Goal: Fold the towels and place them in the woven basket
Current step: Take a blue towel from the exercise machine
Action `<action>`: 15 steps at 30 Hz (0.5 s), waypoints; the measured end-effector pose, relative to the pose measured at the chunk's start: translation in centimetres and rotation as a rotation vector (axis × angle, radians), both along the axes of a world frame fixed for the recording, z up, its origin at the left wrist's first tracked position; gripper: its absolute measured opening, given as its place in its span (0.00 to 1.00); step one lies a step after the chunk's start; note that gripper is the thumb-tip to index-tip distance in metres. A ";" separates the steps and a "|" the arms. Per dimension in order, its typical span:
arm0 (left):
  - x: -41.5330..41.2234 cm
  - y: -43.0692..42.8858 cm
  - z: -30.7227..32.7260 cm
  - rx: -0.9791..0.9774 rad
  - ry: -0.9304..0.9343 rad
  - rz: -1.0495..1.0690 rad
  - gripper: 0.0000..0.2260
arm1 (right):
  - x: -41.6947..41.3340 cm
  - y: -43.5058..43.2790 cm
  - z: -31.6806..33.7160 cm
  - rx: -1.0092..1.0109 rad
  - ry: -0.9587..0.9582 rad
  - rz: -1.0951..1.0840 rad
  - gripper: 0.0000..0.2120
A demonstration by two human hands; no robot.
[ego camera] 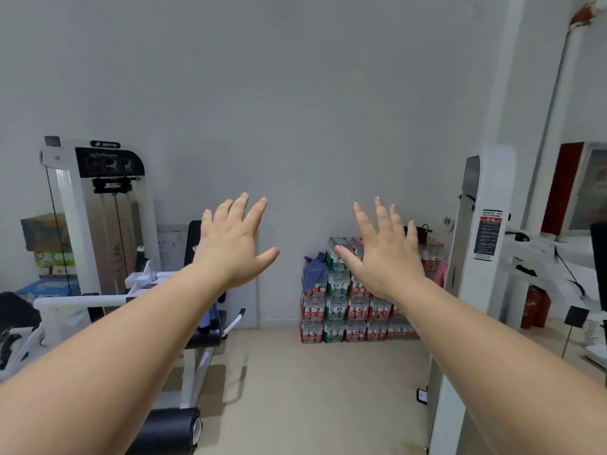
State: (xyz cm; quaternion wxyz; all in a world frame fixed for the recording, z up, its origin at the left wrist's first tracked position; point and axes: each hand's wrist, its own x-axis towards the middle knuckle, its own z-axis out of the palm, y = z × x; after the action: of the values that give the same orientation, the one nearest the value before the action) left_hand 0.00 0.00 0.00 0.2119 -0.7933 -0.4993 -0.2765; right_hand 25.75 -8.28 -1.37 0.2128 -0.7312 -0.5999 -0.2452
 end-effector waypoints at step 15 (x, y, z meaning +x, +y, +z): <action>0.6 16.9 -5.3 -0.020 -0.009 -0.029 0.40 | 0.3 16.0 -4.5 -0.057 0.010 0.033 0.39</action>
State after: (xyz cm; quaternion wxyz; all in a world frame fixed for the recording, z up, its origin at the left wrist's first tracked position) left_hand 0.56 16.95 -5.27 0.1976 -0.8011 -0.4917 -0.2782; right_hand 26.02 7.72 -5.86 0.1988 -0.7280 -0.6178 -0.2209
